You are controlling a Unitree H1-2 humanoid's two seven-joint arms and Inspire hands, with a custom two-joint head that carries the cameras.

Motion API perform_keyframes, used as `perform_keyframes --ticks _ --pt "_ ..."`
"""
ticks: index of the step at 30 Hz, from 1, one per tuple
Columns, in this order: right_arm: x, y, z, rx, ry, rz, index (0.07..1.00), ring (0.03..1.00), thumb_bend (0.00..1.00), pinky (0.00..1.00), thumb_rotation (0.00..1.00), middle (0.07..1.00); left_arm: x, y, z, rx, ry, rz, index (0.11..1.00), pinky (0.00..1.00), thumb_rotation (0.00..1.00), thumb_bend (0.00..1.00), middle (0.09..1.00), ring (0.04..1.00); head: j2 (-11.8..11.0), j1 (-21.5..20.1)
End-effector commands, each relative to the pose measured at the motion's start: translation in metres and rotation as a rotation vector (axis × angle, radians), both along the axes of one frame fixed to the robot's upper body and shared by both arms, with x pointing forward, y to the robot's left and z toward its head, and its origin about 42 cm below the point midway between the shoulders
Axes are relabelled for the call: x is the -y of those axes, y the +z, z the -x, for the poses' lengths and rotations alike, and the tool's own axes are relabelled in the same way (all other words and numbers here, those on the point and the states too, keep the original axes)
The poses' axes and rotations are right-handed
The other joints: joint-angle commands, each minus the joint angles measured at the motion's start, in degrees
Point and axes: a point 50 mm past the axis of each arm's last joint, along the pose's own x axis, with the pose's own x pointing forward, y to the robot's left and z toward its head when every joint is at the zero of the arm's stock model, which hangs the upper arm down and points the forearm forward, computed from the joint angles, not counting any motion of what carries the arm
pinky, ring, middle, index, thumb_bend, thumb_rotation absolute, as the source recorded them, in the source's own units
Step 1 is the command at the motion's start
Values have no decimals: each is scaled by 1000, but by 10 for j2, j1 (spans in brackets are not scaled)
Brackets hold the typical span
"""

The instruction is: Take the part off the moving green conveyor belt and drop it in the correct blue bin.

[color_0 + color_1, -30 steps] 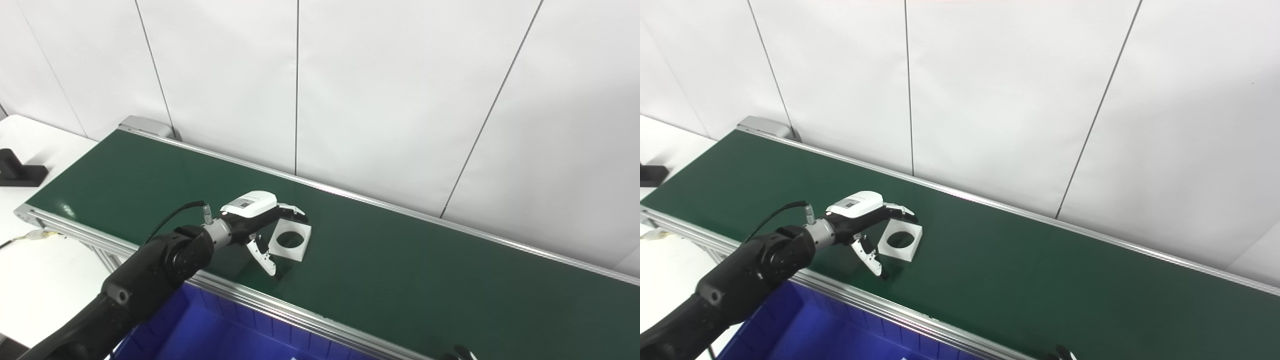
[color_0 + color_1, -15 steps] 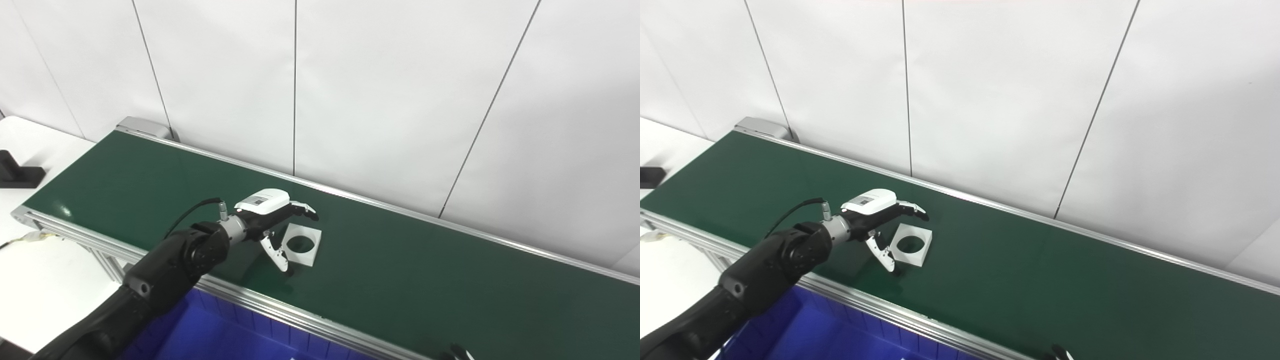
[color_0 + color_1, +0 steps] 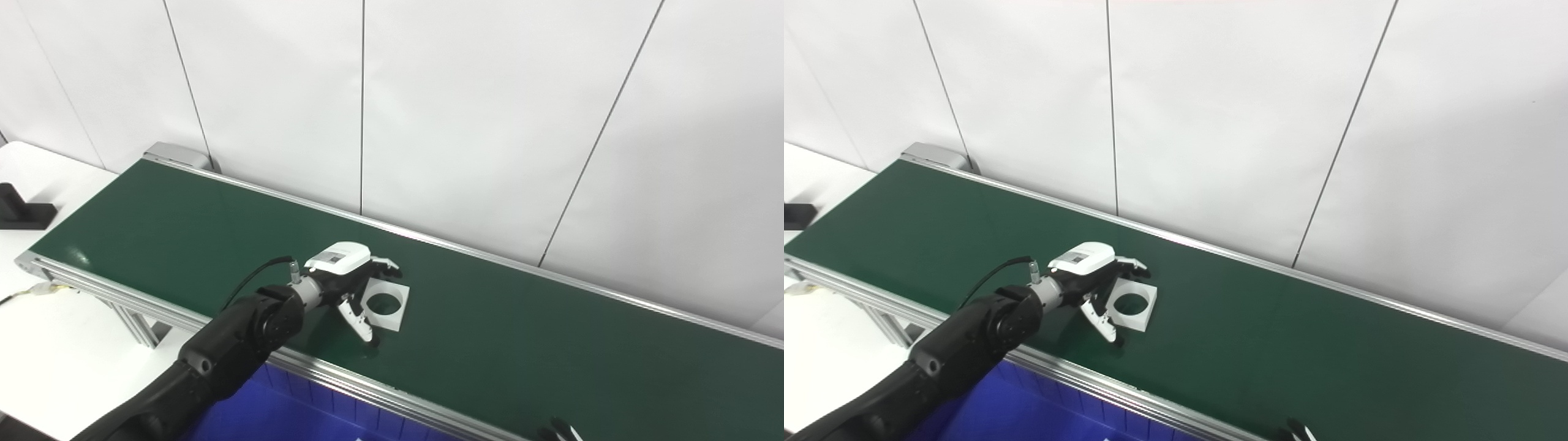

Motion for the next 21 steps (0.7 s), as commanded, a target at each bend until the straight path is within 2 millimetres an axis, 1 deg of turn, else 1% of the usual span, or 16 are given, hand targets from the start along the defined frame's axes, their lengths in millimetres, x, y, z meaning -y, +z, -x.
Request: perform_keyframes --ticks 1,5,6,8,9,10,12,13,14,15,17,21 --pt "-2 12 -2 85 13 -29 879 764 641 668 965 822 6 2 -5 23 -10 -22 832 769 244 940 836 822 1 0" --pt "-3 13 -1 89 11 -29 878 761 637 664 965 818 12 -8 -4 15 -8 -43 815 769 230 912 830 809 4 -2" --pt "-3 13 -2 90 12 -28 877 760 633 660 966 817 14 -10 -4 17 -9 -46 804 762 221 907 811 793 4 -3" --pt "-3 13 -2 90 14 -30 878 763 632 661 961 819 17 -16 -4 36 -22 -51 748 721 183 909 724 718 4 -5" --pt "-4 13 -1 90 14 -32 878 763 631 661 961 819 20 -20 -2 52 -36 -57 743 719 180 909 718 713 5 -6" --pt "-4 14 -1 90 14 -33 878 765 631 664 958 820 23 -23 0 64 -47 -63 710 714 162 896 690 690 6 -8" --pt "-4 14 -1 91 14 -34 878 764 624 665 953 820 27 -27 3 78 -66 -74 631 707 118 833 629 644 6 -8" --pt "-3 14 -1 92 14 -33 878 764 621 665 954 820 27 -29 4 83 -76 -75 578 705 97 717 606 629 7 -8" --pt "-3 14 -1 93 14 -31 878 764 620 665 955 820 28 -29 5 87 -81 -72 547 704 85 647 594 621 7 -8" --pt "-3 14 -1 94 15 -29 878 764 618 665 956 820 28 -29 5 92 -82 -66 517 700 43 587 547 602 7 -7" --pt "-2 15 -1 94 16 -28 878 765 617 665 960 820 28 -29 6 102 -79 -59 489 678 11 540 509 564 7 -7" --pt "-2 15 -1 94 16 -29 877 767 618 668 958 821 27 -28 6 103 -79 -51 486 636 0 522 491 522 9 -9"
